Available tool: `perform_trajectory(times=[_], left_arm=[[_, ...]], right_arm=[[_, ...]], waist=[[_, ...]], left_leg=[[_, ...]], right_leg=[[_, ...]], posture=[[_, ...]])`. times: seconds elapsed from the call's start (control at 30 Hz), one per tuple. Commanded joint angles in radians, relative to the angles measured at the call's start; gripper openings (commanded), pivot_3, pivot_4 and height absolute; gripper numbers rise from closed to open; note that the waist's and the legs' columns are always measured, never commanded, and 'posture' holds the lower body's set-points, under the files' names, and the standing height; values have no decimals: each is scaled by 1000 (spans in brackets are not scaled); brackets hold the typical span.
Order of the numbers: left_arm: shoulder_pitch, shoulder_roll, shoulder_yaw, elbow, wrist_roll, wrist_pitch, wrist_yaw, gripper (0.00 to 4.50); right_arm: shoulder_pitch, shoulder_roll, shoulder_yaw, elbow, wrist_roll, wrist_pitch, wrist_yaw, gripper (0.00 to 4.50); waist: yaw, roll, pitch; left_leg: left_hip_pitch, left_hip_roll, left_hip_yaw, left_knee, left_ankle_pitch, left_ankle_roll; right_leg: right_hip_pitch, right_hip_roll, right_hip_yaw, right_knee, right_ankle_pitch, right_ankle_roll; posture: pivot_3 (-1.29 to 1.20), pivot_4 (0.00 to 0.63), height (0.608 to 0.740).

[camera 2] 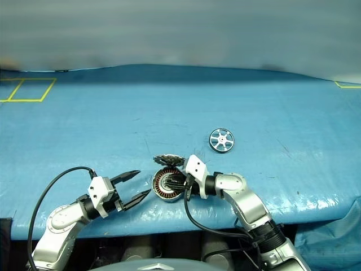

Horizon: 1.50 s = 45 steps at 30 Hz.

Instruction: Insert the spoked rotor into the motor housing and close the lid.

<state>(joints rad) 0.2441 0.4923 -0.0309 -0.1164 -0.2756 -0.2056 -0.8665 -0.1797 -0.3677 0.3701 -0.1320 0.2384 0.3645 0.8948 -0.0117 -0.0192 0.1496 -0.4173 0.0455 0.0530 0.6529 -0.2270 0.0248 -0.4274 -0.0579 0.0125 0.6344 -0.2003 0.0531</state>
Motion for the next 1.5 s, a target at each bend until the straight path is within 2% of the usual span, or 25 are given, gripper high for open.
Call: perform_trajectory(times=[0.03, 0.33, 0.53, 0.93, 1.03, 1.23, 1.5], left_arm=[[-6, 1, 9, -4, 2, -20, 5, 3693], [-6, 2, 9, -6, 2, -15, 8, 3693], [-7, 2, 8, -8, -2, -13, 9, 3693], [-7, 1, 4, -11, -6, -9, 11, 3693], [-7, -1, 1, -12, -11, -8, 6, 3693], [-9, -2, -2, -13, -11, -8, 4, 3693], [-6, -4, -4, -18, -10, -2, 5, 3693]], right_arm=[[0, 5, -7, -22, 12, -20, 9, 657], [-6, 7, -7, -14, 7, -30, 6, 657], [-7, 9, -10, -11, 3, -36, 0, 2632], [-3, 18, -35, -29, 53, -26, 14, 2632], [-4, 27, -45, -31, 67, -21, 8, 2042], [-9, 28, -44, -23, 58, -23, -6, 104], [-7, 17, -21, -25, 45, -14, 6, 47]], waist=[[0, 0, 0], [0, 0, 0], [0, 0, 0], [0, 0, 0], [0, 0, 0], [0, 0, 0], [0, 0, 0]], left_leg=[[0, 0, 0, 0, 0, 0], [0, 0, 0, 0, 0, 0], [0, 0, 0, 0, 0, 0], [0, 0, 0, 0, 0, 0], [0, 0, 0, 0, 0, 0], [0, 0, 0, 0, 0, 0], [0, 0, 0, 0, 0, 0]], right_leg=[[0, 0, 0, 0, 0, 0], [0, 0, 0, 0, 0, 0], [0, 0, 0, 0, 0, 0], [0, 0, 0, 0, 0, 0], [0, 0, 0, 0, 0, 0], [0, 0, 0, 0, 0, 0], [0, 0, 0, 0, 0, 0]], posture=[[0, 150, 740], [0, 150, 740], [0, 150, 740], [0, 150, 740], [0, 150, 740], [0, 150, 740], [0, 150, 740]])
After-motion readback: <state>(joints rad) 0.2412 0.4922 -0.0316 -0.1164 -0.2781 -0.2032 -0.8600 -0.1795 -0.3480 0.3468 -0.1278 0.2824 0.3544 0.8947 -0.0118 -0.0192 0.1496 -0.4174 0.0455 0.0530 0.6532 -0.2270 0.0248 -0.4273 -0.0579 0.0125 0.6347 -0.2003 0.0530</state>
